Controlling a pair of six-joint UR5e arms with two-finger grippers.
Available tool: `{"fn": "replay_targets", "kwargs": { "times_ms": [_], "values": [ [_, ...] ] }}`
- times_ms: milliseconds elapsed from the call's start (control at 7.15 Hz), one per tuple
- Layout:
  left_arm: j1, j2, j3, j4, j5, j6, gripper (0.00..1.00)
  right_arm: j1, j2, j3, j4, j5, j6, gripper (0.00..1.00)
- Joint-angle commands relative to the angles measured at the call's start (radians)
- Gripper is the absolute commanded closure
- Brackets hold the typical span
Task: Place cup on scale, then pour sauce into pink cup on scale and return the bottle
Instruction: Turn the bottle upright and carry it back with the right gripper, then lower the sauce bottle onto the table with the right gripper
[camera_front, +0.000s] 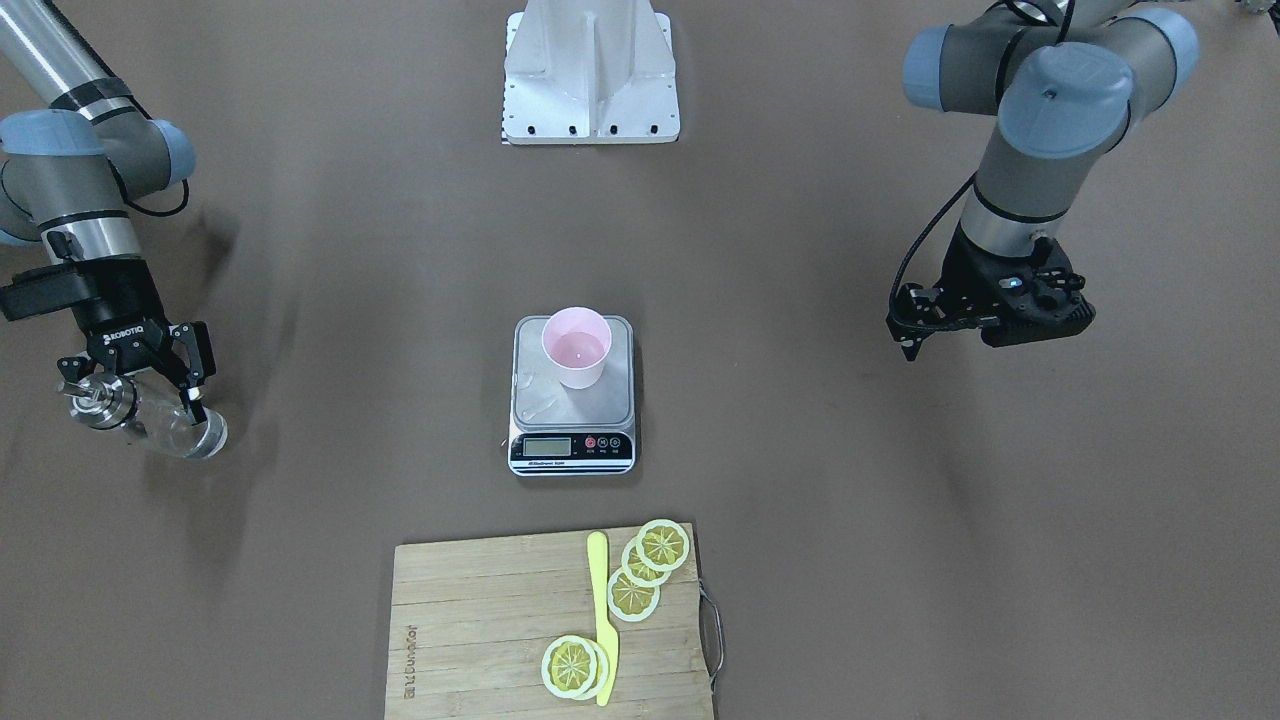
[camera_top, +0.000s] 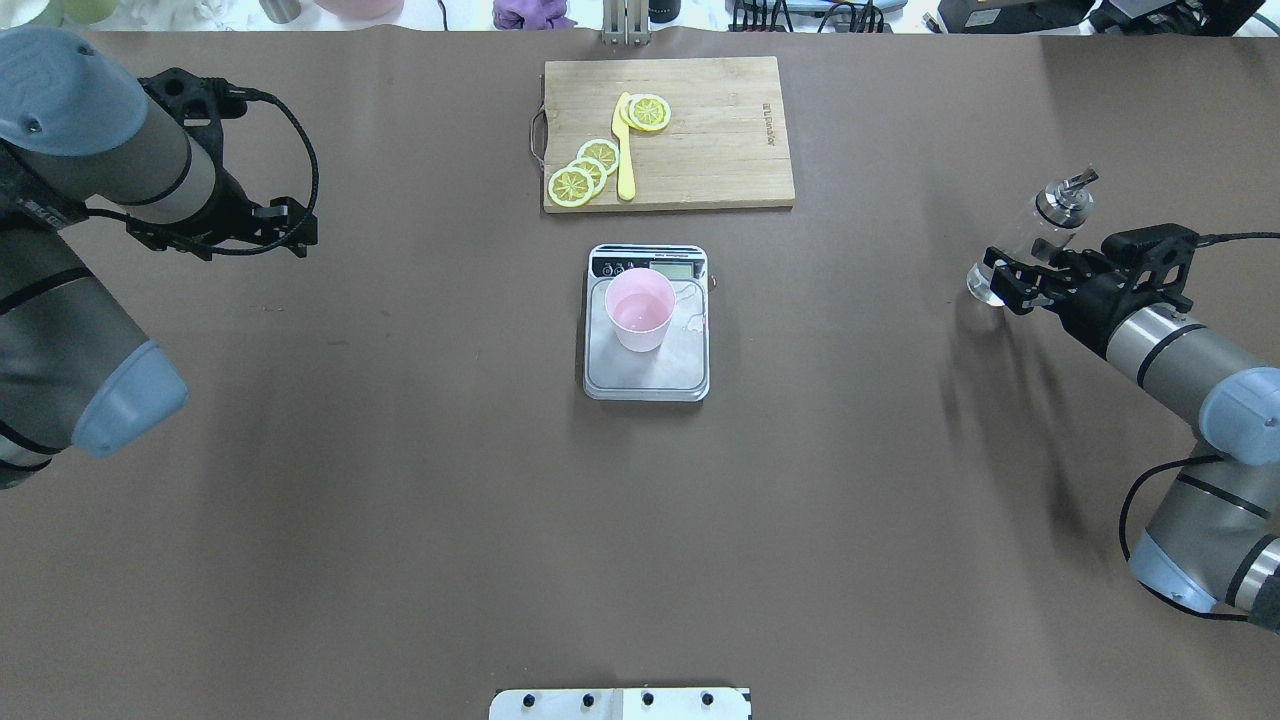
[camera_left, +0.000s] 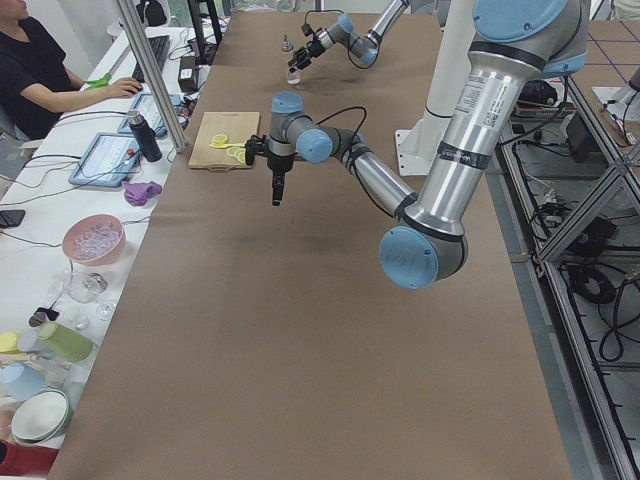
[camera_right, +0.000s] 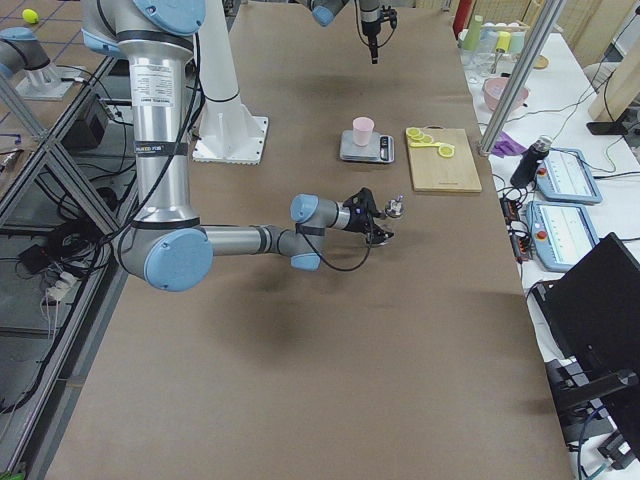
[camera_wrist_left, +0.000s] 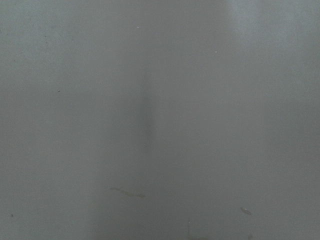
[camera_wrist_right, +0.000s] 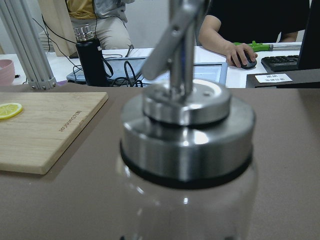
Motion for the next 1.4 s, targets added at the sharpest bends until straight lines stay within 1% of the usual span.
{"fn": "replay_targets", "kwargs": {
  "times_ms": [0,560,840,1119,1259],
  "values": [
    [0.0,0.0,-0.001,0.0,0.01,-0.003,0.02,0.001,0.0,-0.008,-0.005,-0.001,-0.009,1.0],
    [0.002,0.0,0.002,0.0,0.01,-0.003,0.02,-0.008,0.002,-0.025,-0.011,0.004,-0.01,1.0],
    [0.002,0.001,0.002,0.0,0.01,-0.003,0.02,-0.01,0.002,-0.025,-0.009,0.004,-0.061,1.0],
    [0.002,0.0,0.004,0.0,0.009,-0.003,0.02,-0.011,0.0,-0.025,-0.011,0.002,-0.064,0.71],
    [0.002,0.0,0.005,0.0,0.009,-0.003,0.02,-0.011,0.002,-0.025,-0.011,0.001,-0.062,0.48]
  ]
}}
